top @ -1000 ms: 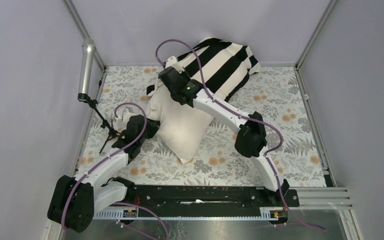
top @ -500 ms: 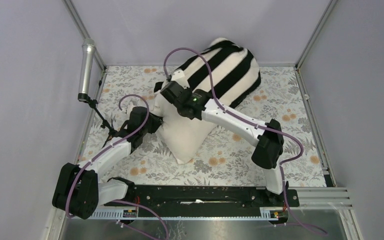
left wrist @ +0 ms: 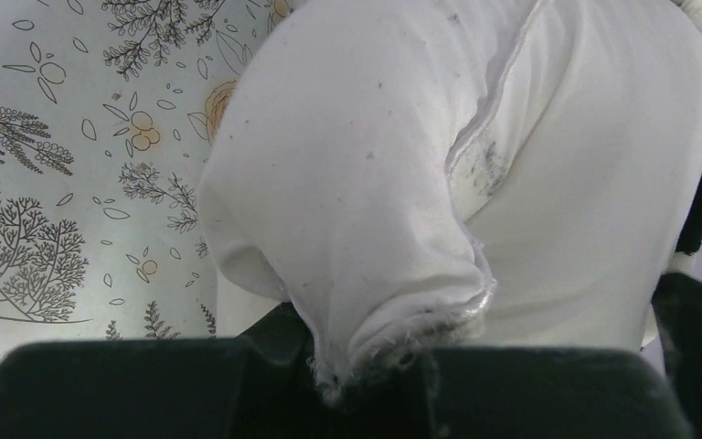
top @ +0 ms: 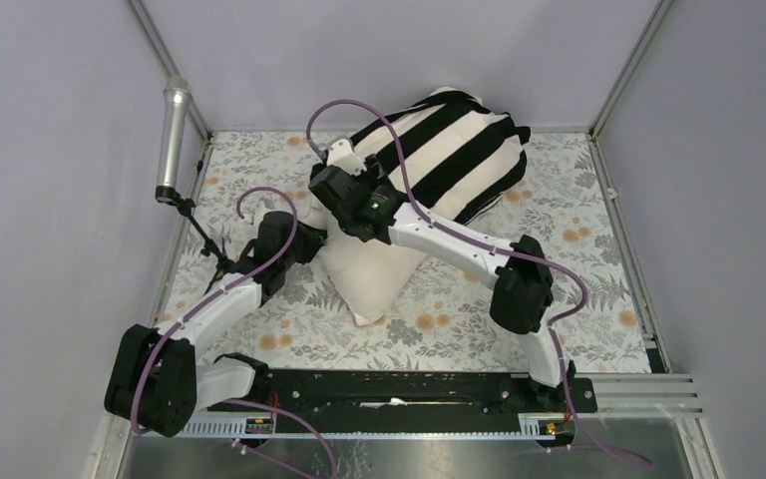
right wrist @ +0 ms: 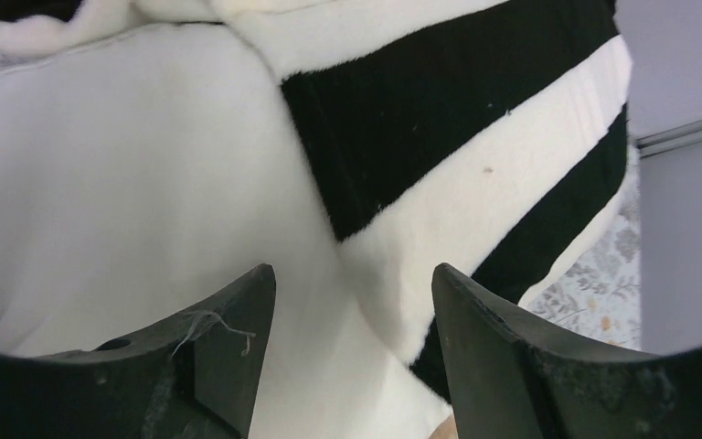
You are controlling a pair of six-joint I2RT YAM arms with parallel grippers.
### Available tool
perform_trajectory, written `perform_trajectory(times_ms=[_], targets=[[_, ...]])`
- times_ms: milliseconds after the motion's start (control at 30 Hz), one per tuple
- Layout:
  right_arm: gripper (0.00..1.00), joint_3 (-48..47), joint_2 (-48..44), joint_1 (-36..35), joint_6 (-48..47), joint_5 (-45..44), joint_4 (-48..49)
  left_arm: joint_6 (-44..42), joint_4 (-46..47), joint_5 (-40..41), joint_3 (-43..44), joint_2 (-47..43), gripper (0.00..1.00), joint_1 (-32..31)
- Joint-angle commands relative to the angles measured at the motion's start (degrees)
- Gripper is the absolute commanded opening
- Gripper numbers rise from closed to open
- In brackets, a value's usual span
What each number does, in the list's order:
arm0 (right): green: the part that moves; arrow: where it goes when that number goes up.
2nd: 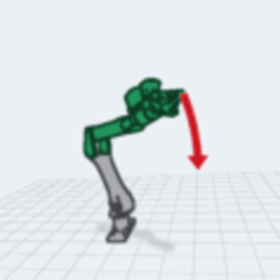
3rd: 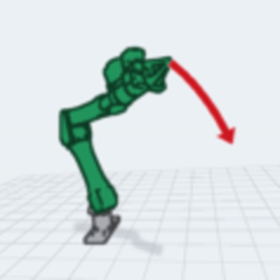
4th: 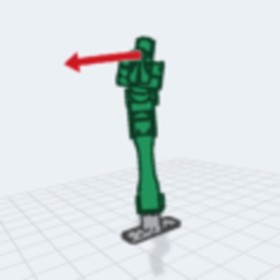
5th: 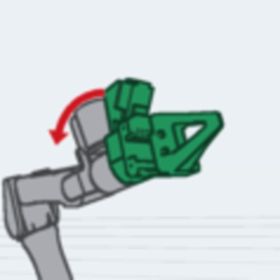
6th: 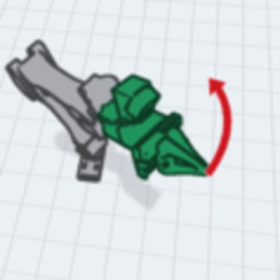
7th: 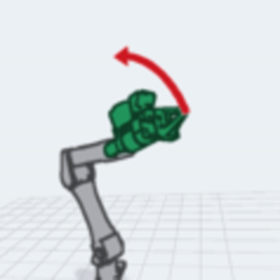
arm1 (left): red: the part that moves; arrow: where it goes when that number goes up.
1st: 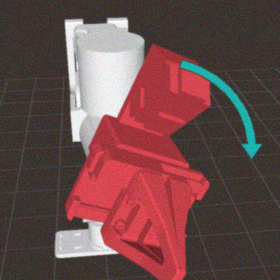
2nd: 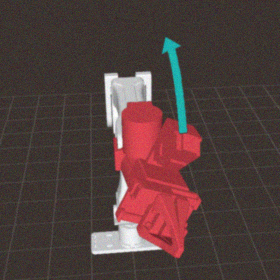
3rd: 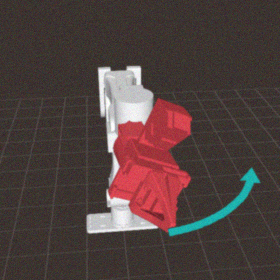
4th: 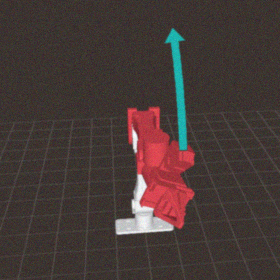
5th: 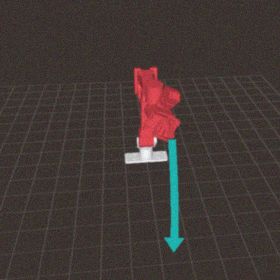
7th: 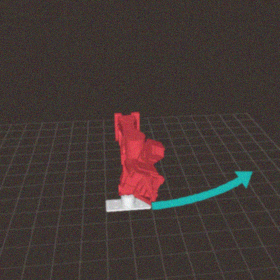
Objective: Put the pillow into the pillowcase
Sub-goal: Stuff the pillow into the pillowcase.
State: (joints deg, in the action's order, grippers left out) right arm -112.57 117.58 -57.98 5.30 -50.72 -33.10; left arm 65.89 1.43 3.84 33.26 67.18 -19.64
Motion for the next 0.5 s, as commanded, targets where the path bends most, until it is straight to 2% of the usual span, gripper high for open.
perform_trajectory(times_ms=[0, 200, 267, 400, 467], targets=[[0.70, -4.31, 5.09, 2.52, -7.11, -8.36, 3.63, -0.97, -0.20, -2.40, -0.56, -0.88, 0.00, -0.66], [0.69, -9.30, 10.57, 7.04, -10.64, -11.24, 4.62, -1.29, -0.25, -2.65, -0.47, -1.17, 0.00, -0.53], [0.65, -12.94, 12.75, 8.29, -12.59, -11.76, 5.54, -1.37, 0.04, -2.96, -0.56, -0.81, 0.00, -0.54], [0.44, -24.24, 17.44, 7.89, -16.41, -10.23, 6.20, -1.38, 0.40, -3.57, -0.48, 0.22, 0.00, -0.55], [0.27, -28.90, 18.96, 6.89, -17.50, -9.29, 5.32, -1.25, 0.65, -3.57, -0.54, -0.11, 0.00, -0.53]])
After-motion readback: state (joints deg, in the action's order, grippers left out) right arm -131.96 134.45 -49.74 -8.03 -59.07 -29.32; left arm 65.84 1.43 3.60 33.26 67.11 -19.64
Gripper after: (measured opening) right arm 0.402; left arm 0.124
